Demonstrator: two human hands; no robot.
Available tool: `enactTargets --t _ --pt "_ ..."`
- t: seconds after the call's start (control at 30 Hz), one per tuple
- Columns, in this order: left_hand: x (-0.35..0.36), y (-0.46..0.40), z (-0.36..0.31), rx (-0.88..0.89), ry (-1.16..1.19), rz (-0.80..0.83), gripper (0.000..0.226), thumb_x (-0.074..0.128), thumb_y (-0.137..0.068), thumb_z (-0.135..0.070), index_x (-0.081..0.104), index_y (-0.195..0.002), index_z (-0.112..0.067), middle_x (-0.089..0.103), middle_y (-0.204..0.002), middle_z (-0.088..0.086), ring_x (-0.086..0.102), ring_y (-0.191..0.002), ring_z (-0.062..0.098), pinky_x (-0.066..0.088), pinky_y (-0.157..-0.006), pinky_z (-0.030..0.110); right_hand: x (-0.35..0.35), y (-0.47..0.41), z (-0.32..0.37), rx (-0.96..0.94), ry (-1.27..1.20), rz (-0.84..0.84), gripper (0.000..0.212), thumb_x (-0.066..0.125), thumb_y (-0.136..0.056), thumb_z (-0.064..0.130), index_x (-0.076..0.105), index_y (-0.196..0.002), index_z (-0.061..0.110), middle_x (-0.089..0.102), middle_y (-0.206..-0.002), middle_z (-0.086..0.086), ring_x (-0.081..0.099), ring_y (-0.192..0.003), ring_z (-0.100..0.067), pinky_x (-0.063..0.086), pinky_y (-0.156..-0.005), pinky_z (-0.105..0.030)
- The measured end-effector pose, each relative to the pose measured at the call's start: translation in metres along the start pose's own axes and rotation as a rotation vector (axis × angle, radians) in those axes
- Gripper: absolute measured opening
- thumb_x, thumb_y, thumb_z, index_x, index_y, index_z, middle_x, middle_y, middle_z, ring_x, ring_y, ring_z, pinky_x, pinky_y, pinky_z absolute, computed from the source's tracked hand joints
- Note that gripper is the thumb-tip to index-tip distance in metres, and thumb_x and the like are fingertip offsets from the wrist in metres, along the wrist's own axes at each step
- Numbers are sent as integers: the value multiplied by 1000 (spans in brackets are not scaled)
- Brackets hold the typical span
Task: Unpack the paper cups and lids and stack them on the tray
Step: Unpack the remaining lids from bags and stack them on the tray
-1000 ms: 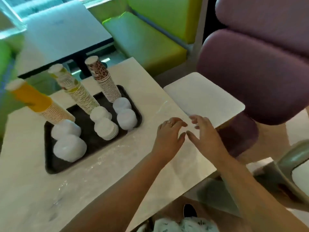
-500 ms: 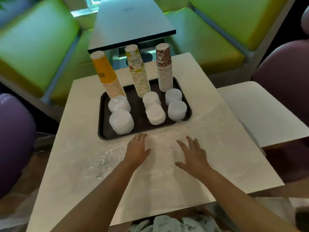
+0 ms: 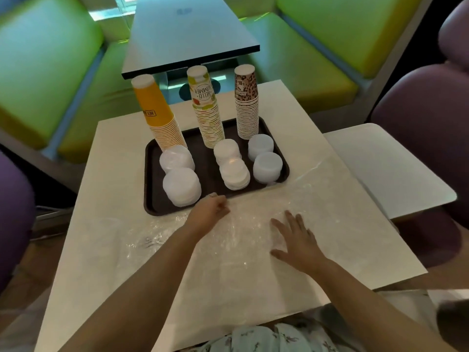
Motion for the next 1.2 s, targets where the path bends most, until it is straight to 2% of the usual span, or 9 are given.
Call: enactTargets --t 0.2,0.3,0.4,0.63,0.73,0.83,0.93,1.03,1.2 --pt "-23 -1 -34 19 355 324 12 51 -95 -4 58 -87 -10 70 -87 0 67 -81 7 52 -77 18 -41 9 6 -27 -290 -299 73 49 -87 58 19 -148 32 12 -159 3 10 -146 -15 7 -116 -48" --pt "-46 -4 -53 44 432 262 10 56 -92 -5 62 -87 -12 71 -85 2 68 -84 15 53 -80 22 -77 21 27 -176 -435 -460 71 44 -82 65 23 -144 37 19 -157 8 17 -143 -9 13 -117 -52" --pt "-64 -6 -73 57 521 160 5 61 -90 -10 65 -90 -13 71 -91 13 67 -91 28 51 -93 37 -92 28 54 -307 -519 -380 73 45 -78 71 12 -140 48 12 -158 13 13 -143 -6 18 -117 -50" --pt "-92 -2 -118 108 860 -48 9 59 -90 -7 64 -95 -1 71 -82 9 68 -79 18 53 -89 33 -103 39 83 -310 -759 -302 78 60 -78 51 9 -137 52 23 -140 30 25 -127 10 24 -93 2" --pt "-97 -1 -128 201 829 -109 3 62 -89 -8 64 -91 -7 68 -85 2 63 -81 12 52 -88 32 -106 36 73 -282 -993 -338 51 55 -90 37 41 -138 36 52 -131 21 48 -121 3 40 -100 -14" --pt "-107 -2 -128 299 642 -168 12 72 -82 -16 66 -90 -22 55 -122 -6 50 -117 11 40 -100 28 -115 33 64 -268 -1164 -303 30 47 -98 19 59 -126 19 66 -120 3 59 -115 -15 47 -96 -29" --pt "-108 -4 -122 307 609 -11 27 78 -75 -16 62 -95 -24 55 -131 -7 47 -127 13 34 -108 34 -130 35 60 -311 -1272 -235 25 48 -95 17 64 -114 18 70 -111 -1 64 -107 -19 50 -87 -30" --pt "-104 -6 -117 245 666 63 48 79 -74 -8 51 -111 -17 67 -107 16 63 -102 33 48 -98 47 -142 33 51 -306 -1425 -242 26 51 -91 20 64 -113 16 70 -111 -3 63 -109 -24 53 -87 -34" --pt "-102 -8 -116 139 827 -119 55 73 -80 -7 47 -128 -11 64 -116 12 65 -105 24 51 -95 43 -137 32 54 -342 -1480 -172 74 77 -63 54 48 -127 31 66 -122 3 63 -111 -13 54 -78 -23"
Point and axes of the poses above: each hand's wrist, its own y-axis away from the middle knuckle, its own x-axis out of the palm, z = x × y, the point moved 7 cm from there along -y, towards the middle knuckle
